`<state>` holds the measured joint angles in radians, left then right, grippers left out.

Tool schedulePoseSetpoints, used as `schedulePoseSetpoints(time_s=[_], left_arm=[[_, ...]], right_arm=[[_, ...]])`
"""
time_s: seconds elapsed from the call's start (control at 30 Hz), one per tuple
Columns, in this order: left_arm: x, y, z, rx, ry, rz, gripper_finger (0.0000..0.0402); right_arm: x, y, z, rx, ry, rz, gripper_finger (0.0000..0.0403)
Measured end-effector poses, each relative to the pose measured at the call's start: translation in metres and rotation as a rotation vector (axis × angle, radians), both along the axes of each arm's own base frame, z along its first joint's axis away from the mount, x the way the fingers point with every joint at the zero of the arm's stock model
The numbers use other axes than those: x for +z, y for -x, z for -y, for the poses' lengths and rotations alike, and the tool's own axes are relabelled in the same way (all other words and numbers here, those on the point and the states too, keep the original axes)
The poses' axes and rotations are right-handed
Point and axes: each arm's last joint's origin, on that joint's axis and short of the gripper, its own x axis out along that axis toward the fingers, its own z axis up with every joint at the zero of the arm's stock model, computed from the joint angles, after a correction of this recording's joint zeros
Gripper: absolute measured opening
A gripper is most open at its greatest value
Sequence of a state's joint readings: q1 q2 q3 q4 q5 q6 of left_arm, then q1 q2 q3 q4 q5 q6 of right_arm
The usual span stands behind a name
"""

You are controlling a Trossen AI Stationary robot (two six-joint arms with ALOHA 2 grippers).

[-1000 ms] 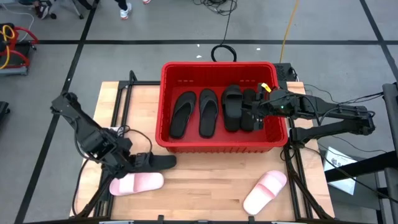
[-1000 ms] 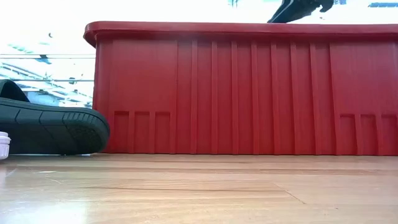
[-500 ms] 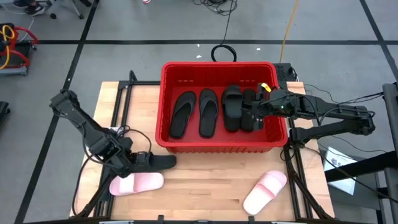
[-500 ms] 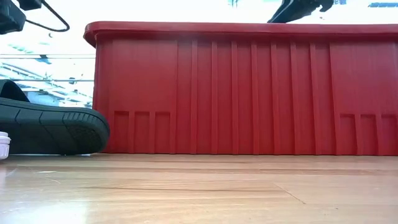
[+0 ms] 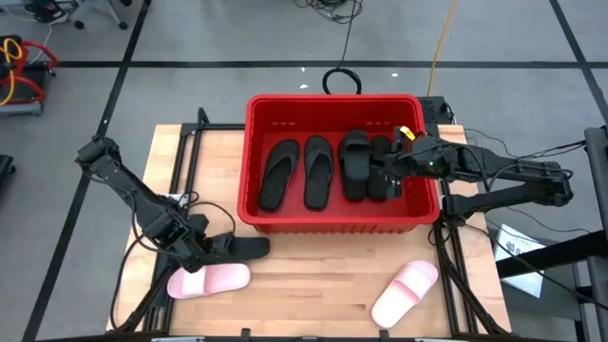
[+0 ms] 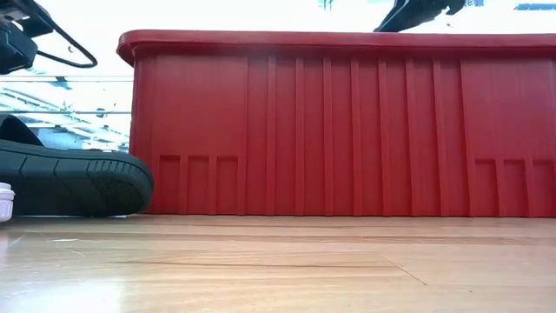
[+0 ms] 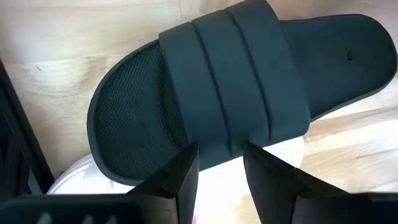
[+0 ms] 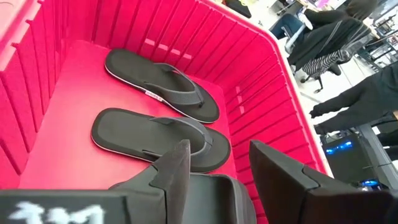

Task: Pick and place slides into bin
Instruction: Put the black slide into the red bin

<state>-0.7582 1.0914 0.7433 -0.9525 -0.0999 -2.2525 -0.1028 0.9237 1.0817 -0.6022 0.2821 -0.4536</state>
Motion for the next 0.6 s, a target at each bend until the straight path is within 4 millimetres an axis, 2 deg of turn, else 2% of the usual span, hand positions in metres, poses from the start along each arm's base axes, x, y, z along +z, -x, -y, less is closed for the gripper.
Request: schedulePoseSetpoints(time_s=[0.23,0.43,0.6], left_arm=[[0.007,0.005,-0.005,0.006,0.009,0.016,0.0136],[0.006,0.01,-0.009,0.004,-0.031,-0.027,0.0136],[0.003,0.011,-0.007,-0.008,-0.054,0.012,0.0136]], right_arm=[[0.002,-0.001,0.0,-0.011,-0.016,0.033,0.0155],[0.003,-0.002,0.0,-0.011,-0.015,0.047,0.0155],[0.003,-0.002,0.0,-0.011,-0.014,0.048,0.0155]])
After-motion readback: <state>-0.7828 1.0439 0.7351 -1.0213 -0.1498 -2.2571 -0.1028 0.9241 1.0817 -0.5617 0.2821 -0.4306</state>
